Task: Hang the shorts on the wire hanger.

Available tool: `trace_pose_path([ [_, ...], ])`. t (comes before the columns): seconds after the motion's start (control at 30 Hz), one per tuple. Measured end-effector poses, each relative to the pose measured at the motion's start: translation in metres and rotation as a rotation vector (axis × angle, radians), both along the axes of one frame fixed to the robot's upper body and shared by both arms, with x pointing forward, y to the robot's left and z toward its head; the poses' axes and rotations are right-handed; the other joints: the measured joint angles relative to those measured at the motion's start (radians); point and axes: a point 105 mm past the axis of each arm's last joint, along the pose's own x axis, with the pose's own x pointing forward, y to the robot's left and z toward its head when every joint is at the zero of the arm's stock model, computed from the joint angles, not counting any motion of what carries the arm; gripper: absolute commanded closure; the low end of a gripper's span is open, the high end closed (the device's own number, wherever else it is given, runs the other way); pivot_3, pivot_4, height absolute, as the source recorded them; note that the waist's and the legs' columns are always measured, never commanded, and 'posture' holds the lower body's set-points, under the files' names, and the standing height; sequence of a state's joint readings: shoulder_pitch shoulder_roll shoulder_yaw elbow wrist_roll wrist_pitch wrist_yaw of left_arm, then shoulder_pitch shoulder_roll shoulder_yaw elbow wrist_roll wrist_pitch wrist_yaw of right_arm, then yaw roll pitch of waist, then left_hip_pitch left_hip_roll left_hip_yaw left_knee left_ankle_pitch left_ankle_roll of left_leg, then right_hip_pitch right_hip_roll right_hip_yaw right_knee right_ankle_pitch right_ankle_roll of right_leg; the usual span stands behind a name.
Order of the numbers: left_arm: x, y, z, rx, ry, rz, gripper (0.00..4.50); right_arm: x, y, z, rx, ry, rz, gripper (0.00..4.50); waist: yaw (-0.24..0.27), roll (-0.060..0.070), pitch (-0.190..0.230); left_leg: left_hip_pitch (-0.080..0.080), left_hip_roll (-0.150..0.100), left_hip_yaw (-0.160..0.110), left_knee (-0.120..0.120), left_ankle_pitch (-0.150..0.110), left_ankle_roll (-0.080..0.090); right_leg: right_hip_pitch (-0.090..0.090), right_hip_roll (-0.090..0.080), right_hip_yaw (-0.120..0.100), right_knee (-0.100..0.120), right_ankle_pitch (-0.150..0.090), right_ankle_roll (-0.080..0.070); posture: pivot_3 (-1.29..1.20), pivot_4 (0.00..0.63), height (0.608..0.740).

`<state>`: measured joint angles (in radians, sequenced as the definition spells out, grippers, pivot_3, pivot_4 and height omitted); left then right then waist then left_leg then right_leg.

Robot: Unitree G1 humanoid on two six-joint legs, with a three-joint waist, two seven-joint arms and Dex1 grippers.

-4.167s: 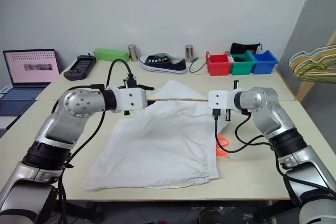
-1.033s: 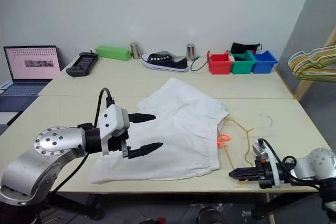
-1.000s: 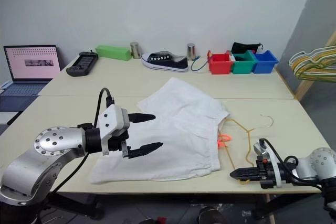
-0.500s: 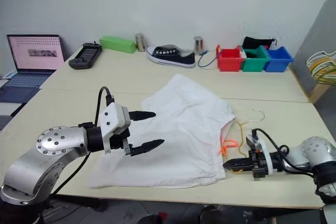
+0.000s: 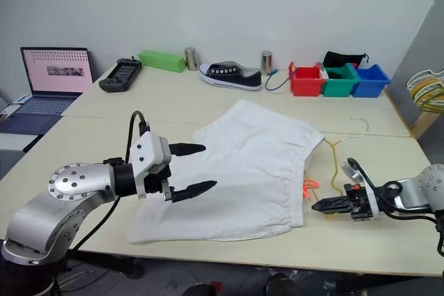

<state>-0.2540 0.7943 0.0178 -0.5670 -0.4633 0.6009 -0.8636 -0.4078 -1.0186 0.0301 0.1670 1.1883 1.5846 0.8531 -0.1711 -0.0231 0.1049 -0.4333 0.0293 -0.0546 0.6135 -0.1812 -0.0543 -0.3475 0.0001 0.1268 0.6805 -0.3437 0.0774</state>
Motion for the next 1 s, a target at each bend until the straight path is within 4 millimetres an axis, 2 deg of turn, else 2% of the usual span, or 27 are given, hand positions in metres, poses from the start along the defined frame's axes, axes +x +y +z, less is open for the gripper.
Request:
trace_pose_path([
  [0.13, 0.002, -0.001, -0.003, -0.002, 0.015, -0.004, 0.02, -0.008, -0.002, -0.006, 0.005, 0.030, -0.001, 4.50, -0.004, 0.001, -0.001, 0.000, 0.000, 0.000, 0.000, 0.000, 0.000, 0.000, 0.000, 0.000, 0.001, 0.000, 0.000, -0.19, 0.011, 0.740],
  [0.33, 0.005, -0.002, -0.002, 0.001, 0.001, -0.027, 0.02, -0.015, -0.006, -0.004, 0.015, 0.030, -0.001, 4.50, -0.024, 0.005, -0.004, 0.000, 0.000, 0.000, 0.004, 0.000, 0.000, 0.002, 0.000, 0.000, 0.001, 0.000, 0.000, -0.20, 0.005, 0.740],
  [0.47, 0.008, -0.002, -0.001, 0.005, -0.004, -0.024, 0.02, -0.007, -0.006, -0.009, -0.004, -0.004, -0.015, 4.50, -0.036, 0.006, -0.005, 0.000, 0.000, -0.001, 0.009, 0.000, 0.000, 0.005, 0.000, 0.000, 0.001, 0.001, 0.002, -0.20, 0.003, 0.740],
  [0.57, 0.007, -0.006, -0.001, 0.011, -0.012, -0.055, 0.02, 0.007, -0.003, -0.008, -0.038, -0.085, -0.013, 4.50, -0.051, 0.006, -0.005, 0.000, 0.000, 0.000, 0.012, 0.000, 0.000, 0.006, 0.000, 0.001, 0.001, 0.002, 0.004, -0.20, 0.000, 0.740],
  [0.77, 0.026, 0.002, 0.019, 0.039, -0.082, -0.064, 0.02, 0.043, 0.003, 0.007, -0.288, -0.430, 0.104, 4.50, -0.066, 0.007, -0.006, 0.001, 0.000, 0.000, 0.014, 0.000, 0.000, 0.005, 0.000, 0.000, 0.001, 0.004, 0.007, -0.19, 0.000, 0.740],
  [0.87, 0.052, 0.022, 0.042, 0.095, -0.166, -0.014, 0.02, 0.063, 0.020, 0.012, -0.461, -0.678, 0.257, 4.50, -0.076, 0.007, -0.006, 0.000, 0.000, -0.001, 0.013, 0.000, 0.000, 0.004, 0.000, 0.000, 0.002, 0.004, 0.007, -0.18, 0.000, 0.740],
  [1.0, 0.078, 0.032, 0.083, 0.147, -0.303, -0.002, 0.02, 0.089, 0.047, 0.018, -0.625, -0.961, 0.400, 4.50, -0.077, 0.007, -0.006, -0.001, -0.001, 0.000, 0.013, 0.000, 0.000, 0.003, -0.001, 0.000, 0.001, 0.004, 0.007, -0.16, 0.000, 0.740],
])
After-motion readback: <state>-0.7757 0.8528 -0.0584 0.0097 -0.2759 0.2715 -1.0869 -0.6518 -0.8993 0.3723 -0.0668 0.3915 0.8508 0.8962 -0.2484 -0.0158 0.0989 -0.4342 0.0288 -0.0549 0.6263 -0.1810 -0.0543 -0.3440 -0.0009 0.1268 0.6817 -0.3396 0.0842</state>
